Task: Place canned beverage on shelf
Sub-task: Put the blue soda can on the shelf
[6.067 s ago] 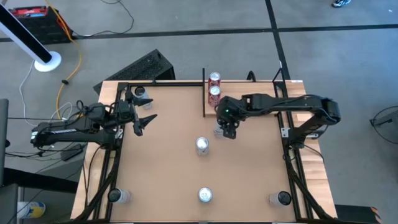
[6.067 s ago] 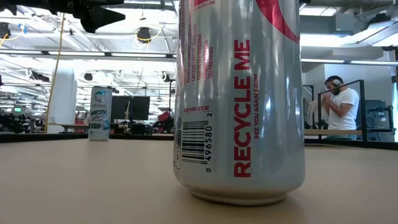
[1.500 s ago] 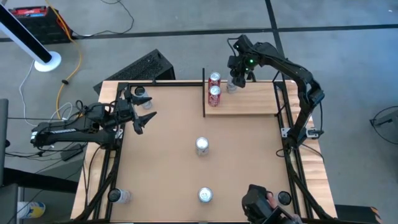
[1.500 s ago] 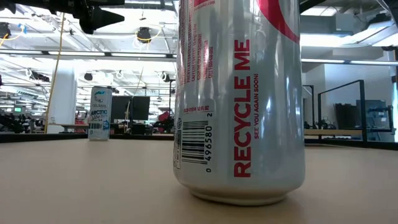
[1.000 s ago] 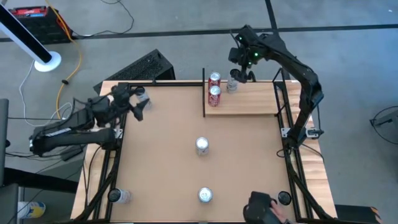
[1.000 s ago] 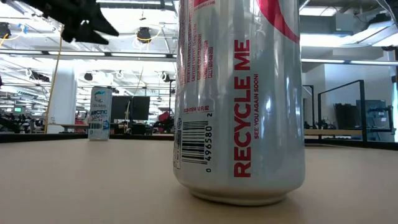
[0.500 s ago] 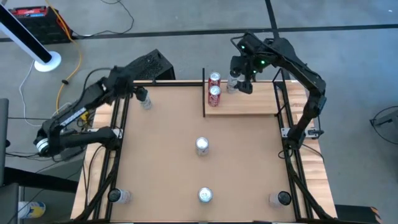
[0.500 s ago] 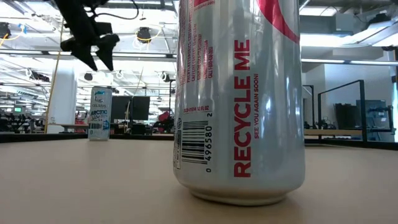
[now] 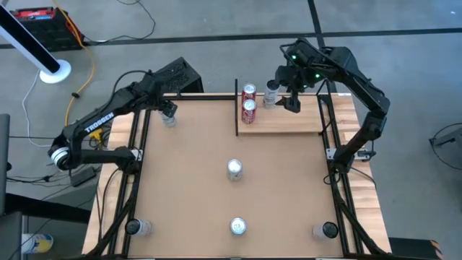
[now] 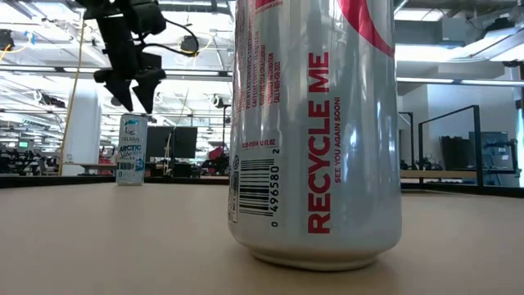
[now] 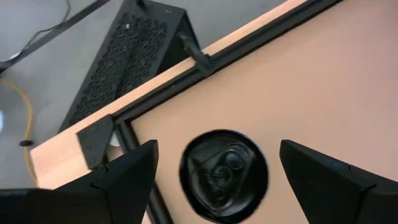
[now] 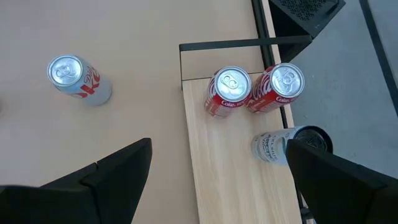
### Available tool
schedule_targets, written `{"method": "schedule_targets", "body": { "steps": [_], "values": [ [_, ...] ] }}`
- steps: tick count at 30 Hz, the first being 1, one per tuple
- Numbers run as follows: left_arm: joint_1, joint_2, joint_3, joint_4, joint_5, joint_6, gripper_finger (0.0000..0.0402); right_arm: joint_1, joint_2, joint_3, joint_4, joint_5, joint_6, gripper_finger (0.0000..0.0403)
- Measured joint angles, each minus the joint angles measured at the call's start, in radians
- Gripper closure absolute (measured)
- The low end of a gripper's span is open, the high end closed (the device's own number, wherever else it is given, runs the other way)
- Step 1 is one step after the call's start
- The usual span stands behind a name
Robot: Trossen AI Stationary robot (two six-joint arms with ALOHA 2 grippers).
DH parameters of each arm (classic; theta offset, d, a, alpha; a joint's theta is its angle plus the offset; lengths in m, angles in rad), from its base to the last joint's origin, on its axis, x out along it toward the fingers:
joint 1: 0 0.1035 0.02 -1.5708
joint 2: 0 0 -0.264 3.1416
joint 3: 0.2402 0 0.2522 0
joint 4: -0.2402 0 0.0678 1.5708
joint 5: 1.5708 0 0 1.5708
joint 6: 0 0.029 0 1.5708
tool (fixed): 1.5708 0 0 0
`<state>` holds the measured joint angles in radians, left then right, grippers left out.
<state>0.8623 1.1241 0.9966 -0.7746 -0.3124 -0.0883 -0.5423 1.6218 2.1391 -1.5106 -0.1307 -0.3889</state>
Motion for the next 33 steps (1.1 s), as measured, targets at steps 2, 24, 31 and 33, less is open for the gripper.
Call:
{"method": "schedule_targets", "body": {
  "steps": [2,24,31,33],
  "values": [
    [0.001,0.005,0.000,-0.005,-0.005,0.001,0.0081,0.000,0.000,0.000,0.000,0.000,0.000,0.0008],
    [0.003,0.105,-0.037,-0.012,0.020,-0.001,0.0081,0.000,0.002,0.000,0.001,0.000,0.000,0.0008],
    [0.003,0.114,-0.037,-0.015,0.019,0.004,0.0095,0.000,0.002,0.000,0.001,0.000,-0.001,0.0008],
    [0.003,0.113,-0.037,-0.020,0.019,0.005,0.0118,0.000,0.002,0.000,0.001,0.000,-0.005,0.0008]
  ]
}}
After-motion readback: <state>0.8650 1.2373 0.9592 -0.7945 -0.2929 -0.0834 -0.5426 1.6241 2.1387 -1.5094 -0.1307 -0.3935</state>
